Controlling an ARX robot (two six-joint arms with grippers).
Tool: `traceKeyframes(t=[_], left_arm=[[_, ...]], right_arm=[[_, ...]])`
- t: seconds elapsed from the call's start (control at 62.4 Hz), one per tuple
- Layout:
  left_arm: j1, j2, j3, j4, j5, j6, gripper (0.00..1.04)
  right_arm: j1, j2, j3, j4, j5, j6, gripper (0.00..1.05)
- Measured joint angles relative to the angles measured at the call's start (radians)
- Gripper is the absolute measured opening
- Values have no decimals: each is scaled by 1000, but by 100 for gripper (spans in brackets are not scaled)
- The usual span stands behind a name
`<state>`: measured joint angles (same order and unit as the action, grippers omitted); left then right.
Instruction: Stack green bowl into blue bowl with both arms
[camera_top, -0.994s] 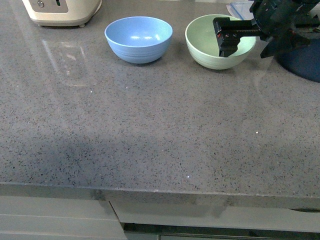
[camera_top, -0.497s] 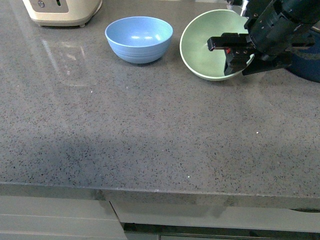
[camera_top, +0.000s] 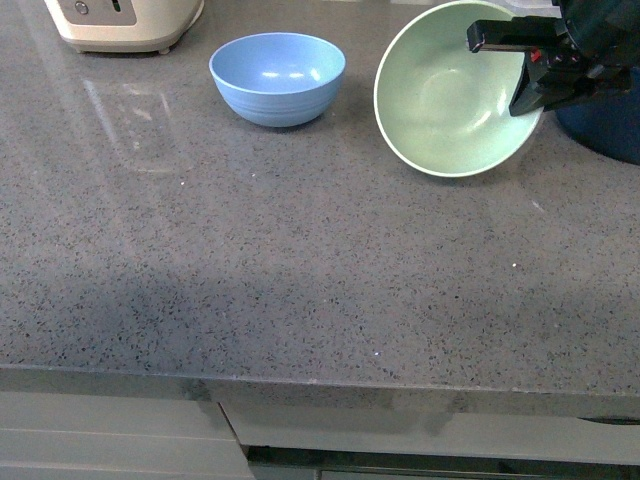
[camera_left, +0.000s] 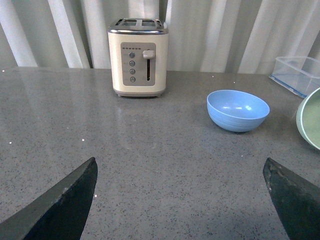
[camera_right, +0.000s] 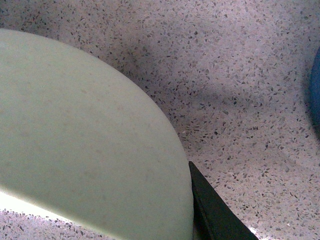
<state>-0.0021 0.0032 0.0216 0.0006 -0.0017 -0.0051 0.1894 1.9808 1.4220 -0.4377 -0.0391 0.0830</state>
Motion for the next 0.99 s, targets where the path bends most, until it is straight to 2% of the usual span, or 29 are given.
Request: traceKeyframes(t=[0.144,0.545,0.689,0.994], left_arm=[[0,0,0,0,0,0,98],[0,0,0,0,0,0,98],[0,0,0,0,0,0,98],[0,0,0,0,0,0,98]], right_arm=[[1,0,95,-57,-35,-2,1],[103,193,591,-236,-76,-27,1],[151,240,660,-247,-76,-27,1],[226,285,671,-243,-76,-25,1]])
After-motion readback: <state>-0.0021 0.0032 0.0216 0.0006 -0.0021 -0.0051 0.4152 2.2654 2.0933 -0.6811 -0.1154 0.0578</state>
